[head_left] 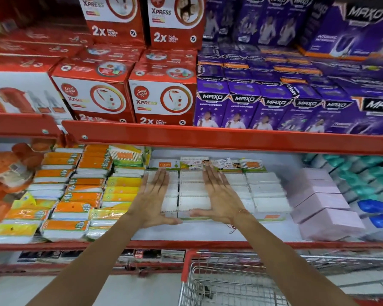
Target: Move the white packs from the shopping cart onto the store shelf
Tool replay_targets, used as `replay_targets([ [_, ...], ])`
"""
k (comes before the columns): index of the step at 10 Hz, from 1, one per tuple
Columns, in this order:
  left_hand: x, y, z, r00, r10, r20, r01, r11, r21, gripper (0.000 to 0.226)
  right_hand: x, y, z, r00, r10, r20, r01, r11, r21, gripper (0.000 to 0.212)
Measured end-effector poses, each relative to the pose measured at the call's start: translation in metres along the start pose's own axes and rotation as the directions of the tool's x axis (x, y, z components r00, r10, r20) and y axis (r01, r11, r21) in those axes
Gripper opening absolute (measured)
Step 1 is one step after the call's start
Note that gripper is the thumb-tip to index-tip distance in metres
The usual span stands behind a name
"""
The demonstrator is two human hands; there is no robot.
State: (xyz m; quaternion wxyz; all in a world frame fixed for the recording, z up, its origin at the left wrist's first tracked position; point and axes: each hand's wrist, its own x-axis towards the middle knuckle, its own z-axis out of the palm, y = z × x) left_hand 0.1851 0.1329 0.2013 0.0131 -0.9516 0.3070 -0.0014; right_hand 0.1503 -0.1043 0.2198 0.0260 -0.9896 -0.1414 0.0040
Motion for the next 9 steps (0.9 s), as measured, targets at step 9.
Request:
replay_targets([
  [9,0.064,0.151,-0.007,0.999,0.034,-0.006,-0.034,0.999,0.016,0.120,-0.091,0.130,-0.002,0.985,0.148,0.088,-0.145,0.989,-0.038,0.107],
])
